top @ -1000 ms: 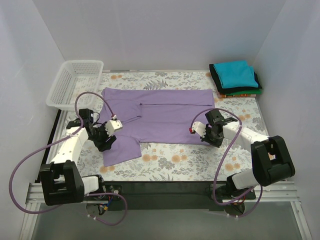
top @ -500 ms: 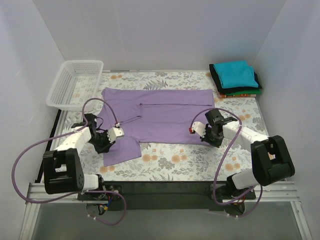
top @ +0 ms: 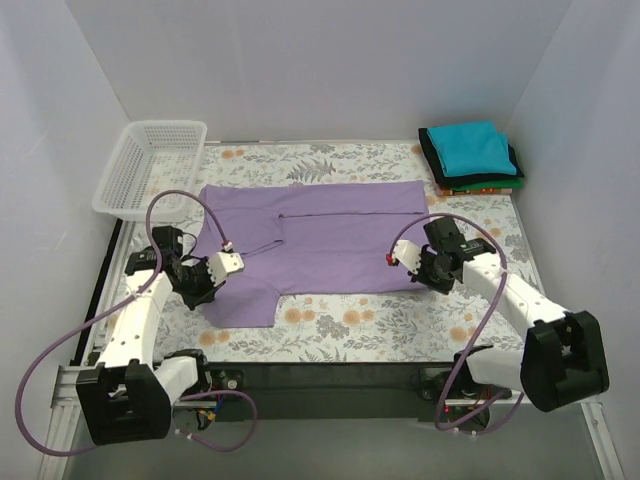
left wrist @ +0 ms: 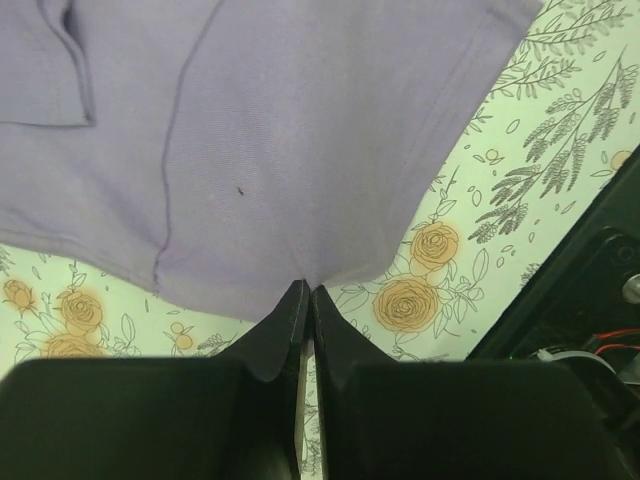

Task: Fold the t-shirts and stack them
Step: Fold the tshirt

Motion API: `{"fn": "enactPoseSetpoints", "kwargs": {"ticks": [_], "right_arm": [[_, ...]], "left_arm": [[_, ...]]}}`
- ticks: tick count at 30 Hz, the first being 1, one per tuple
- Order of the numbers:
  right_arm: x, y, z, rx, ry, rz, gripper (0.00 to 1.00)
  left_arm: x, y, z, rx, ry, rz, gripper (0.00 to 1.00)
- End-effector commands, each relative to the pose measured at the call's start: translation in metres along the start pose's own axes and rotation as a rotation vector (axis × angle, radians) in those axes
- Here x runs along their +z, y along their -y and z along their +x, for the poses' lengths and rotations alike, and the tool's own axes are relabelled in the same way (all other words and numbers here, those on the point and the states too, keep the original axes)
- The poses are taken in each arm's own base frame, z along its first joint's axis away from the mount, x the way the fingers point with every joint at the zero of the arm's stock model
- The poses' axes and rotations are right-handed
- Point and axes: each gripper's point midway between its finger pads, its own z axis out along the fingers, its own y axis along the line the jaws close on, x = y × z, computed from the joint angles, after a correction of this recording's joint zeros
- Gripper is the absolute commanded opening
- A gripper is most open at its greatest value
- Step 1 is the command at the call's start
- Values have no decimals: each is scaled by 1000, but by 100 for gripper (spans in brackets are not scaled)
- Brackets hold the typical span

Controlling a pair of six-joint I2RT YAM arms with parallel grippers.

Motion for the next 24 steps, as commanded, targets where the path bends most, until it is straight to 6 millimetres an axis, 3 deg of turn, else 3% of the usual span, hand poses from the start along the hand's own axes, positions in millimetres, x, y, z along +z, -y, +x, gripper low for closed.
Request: {"fn": "enactPoseSetpoints", "kwargs": {"ticks": [1, 5, 9, 12, 16, 24], "right_arm": [[-19, -4, 5, -28, 13, 2, 1], [-36, 21, -6, -46, 52, 70, 1], [-45, 48, -20, -40, 73, 92, 1], [-49, 72, -33, -41, 89, 109, 1], [-39, 96, -43, -50, 77, 87, 1], [-22, 145, -47, -29, 64, 78, 1]], "left_arm": [[-19, 3, -17, -37, 44, -10, 0], [-33, -16, -39, -59, 93, -33, 0], [-51, -51, -73, -69, 166, -77, 0], [-47, -72, -83, -101, 180, -80, 0], [-37, -111, -93, -129, 196, -118, 0], [-21, -170, -111, -210, 218, -144, 0]]}}
